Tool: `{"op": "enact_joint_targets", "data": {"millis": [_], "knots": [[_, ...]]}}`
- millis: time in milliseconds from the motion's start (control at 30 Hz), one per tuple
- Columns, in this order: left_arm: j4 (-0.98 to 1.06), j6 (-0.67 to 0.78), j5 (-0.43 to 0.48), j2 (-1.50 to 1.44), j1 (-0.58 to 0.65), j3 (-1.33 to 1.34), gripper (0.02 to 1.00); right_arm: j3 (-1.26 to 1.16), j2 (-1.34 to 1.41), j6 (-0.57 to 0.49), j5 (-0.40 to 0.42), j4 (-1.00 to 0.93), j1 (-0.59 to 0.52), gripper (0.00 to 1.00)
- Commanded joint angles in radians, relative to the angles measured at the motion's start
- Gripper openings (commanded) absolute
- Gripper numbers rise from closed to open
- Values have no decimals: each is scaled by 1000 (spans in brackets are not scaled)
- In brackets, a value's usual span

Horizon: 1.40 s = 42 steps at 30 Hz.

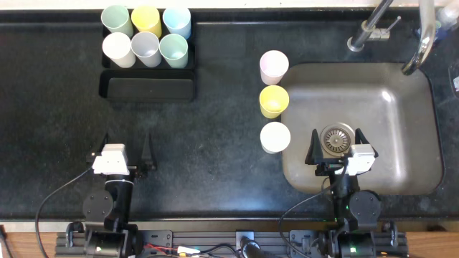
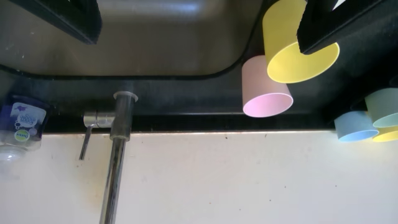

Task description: Store Cups

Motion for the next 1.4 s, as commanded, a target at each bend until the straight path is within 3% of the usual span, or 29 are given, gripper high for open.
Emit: {"op": "enact_joint_targets", "data": {"millis": [33, 367, 467, 567, 633, 733, 800, 867, 1033, 1200, 1400], "knots": [[0, 18, -2, -8, 5, -2, 998, -5, -9, -2, -7, 4, -1, 996], [1, 1, 18, 3, 6, 6, 998, -5, -9, -2, -7, 4, -1, 998], [18, -126, 131, 118, 7, 95, 998, -5, -9, -3, -7, 4, -1, 998], [29, -251, 279, 417, 6, 325, 998, -5, -9, -2, -7, 4, -1, 998], [-35, -344, 463, 778, 6, 652, 998, -5, -9, -2, -7, 4, -1, 998], [-306, -354, 592, 1136, -15, 1092, 998, -5, -9, -2, -7, 4, -1, 998], [-555, -349, 544, 1379, -78, 1439, 998, -5, -9, -2, -7, 4, -1, 998], [-759, -349, 430, 1585, -170, 1751, 998, -5, -9, -3, -7, 4, -1, 996], [-1057, -358, 169, 2037, -463, 2317, 998, -5, -9, -3, -7, 4, -1, 996], [-1051, -469, 108, 2222, -575, 2348, 998, -5, -9, -2, -7, 4, -1, 998], [-1047, -579, 105, 2319, -582, 2348, 998, -5, -9, -2, -7, 4, -1, 998]]}}
